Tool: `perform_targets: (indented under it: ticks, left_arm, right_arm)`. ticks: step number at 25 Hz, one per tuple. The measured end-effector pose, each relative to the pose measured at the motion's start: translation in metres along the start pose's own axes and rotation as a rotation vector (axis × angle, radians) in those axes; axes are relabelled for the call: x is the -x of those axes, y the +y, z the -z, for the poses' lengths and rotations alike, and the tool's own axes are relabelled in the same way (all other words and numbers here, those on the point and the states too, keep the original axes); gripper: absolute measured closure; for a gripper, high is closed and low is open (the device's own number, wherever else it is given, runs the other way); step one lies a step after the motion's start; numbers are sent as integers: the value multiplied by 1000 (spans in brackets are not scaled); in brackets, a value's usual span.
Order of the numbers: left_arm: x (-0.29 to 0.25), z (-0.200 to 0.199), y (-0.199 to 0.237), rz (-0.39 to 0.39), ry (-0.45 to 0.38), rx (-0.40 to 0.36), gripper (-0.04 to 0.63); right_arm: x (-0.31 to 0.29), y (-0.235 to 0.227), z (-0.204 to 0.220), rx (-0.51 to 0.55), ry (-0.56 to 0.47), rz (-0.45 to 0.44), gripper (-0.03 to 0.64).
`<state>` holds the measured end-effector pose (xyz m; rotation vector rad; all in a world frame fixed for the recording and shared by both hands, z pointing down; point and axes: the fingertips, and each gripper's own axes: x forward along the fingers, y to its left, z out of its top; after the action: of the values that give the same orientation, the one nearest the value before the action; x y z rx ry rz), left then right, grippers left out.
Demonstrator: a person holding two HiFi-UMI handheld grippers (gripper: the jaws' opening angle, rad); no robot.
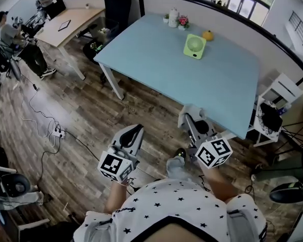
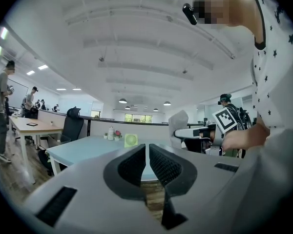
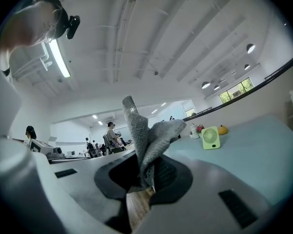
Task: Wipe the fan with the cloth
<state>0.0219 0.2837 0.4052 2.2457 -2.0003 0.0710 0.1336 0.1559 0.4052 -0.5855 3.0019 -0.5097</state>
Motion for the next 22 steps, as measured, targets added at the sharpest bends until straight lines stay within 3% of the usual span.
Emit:
perform_targets:
  ticks: [22]
  left_arm:
    - [-204, -32, 9, 98, -28, 4, 563]
  right_arm:
    - [-59, -183, -58, -26, -25, 73, 563]
